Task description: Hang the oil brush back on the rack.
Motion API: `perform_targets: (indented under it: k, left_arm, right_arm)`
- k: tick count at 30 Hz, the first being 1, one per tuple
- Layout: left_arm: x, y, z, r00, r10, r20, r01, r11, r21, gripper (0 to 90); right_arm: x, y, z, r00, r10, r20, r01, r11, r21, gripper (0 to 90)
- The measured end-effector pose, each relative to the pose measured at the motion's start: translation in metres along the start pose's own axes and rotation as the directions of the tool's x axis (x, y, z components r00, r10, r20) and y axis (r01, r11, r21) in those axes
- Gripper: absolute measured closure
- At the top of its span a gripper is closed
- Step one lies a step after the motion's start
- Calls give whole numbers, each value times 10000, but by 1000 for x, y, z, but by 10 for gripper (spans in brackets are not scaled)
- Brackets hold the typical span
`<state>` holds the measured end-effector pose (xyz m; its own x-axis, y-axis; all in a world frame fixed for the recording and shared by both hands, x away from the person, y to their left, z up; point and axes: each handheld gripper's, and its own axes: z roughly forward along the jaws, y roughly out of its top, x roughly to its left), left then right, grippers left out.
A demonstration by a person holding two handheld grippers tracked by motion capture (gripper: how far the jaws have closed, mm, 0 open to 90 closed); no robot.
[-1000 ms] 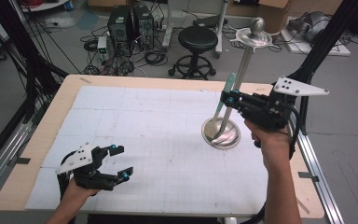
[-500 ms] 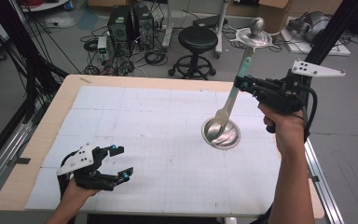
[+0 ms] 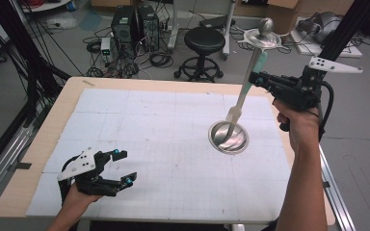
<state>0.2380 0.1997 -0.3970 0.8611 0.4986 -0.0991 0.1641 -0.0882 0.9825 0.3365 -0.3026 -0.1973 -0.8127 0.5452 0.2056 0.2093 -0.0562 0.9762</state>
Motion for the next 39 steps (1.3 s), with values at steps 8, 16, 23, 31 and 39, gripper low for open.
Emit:
perform_targets:
  k: [8,16,23,31,39]
  left_arm:
    - [-1,0,-1,10000,4,21,-4,10000,40,210]
    - [-1,0,-1,10000,-23,7,23,10000,-11,210]
    - [0,-1,-2,10000,-49,-26,49,10000,-23,210]
    - [2,-4,-4,9996,-240,-173,236,9995,-215,210]
    - [7,-6,-6,9978,-495,-440,481,9983,-318,210]
  right_arm:
    - [-4,2,2,10000,38,27,-39,9999,132,824]
    - [-6,1,7,9998,59,215,-66,9994,328,825]
    - [-3,0,8,9947,38,1026,-89,9988,491,670]
    - [8,-35,-16,9560,-228,2925,154,9995,277,356]
    - [19,-120,-43,9111,-480,4094,-5,9931,1177,177]
